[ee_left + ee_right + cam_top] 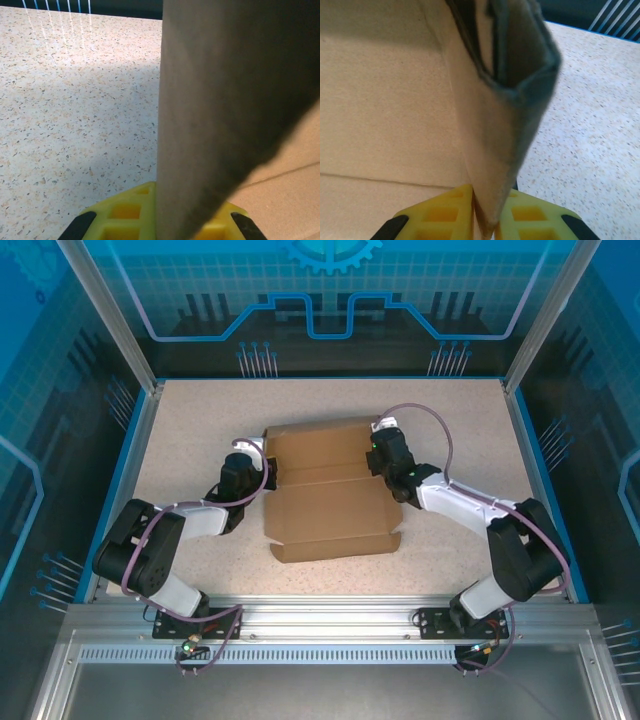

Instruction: Fold the paper box

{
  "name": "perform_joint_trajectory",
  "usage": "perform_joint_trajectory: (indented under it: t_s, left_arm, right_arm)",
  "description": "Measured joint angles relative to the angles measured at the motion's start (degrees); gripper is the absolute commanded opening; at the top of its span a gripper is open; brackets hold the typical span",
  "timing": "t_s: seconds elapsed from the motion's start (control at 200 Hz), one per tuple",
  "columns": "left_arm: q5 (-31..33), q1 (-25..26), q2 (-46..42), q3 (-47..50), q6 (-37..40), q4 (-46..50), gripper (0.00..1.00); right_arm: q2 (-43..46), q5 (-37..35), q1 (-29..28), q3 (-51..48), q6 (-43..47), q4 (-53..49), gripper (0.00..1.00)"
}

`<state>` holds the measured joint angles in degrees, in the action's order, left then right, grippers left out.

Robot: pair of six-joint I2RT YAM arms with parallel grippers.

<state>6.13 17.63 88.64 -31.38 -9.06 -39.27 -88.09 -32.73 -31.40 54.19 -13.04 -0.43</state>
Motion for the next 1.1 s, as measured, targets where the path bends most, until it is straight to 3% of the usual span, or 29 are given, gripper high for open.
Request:
perform_joint_trajectory:
  t_s: [0.31,0.495,0.745,1.096]
  left_arm:
    - [-1.7,0.5,0.0,0.0,0.0,0.0,0.00]
    - [-2.5,0.7,0.0,0.0,0.0,0.0,0.00]
    - [-1.6,0.5,-0.4,0.0,0.0,0.5,0.00]
    - [-0.4,0.4,-3.6,0.0,-1.0,4.8,0.00]
  right_arm:
    - [-2.7,-11.7,-2.8,2.4,-7.6,-5.8,0.14]
    - [-3.3,-13.3,-2.9,2.8,-9.5,-7.1,0.19]
    - [-0.2,-8.6,-2.7,0.9,-8.0,-6.9,0.41]
    - [13.9,5.2,-2.7,-1.4,-6.2,-9.8,0.66]
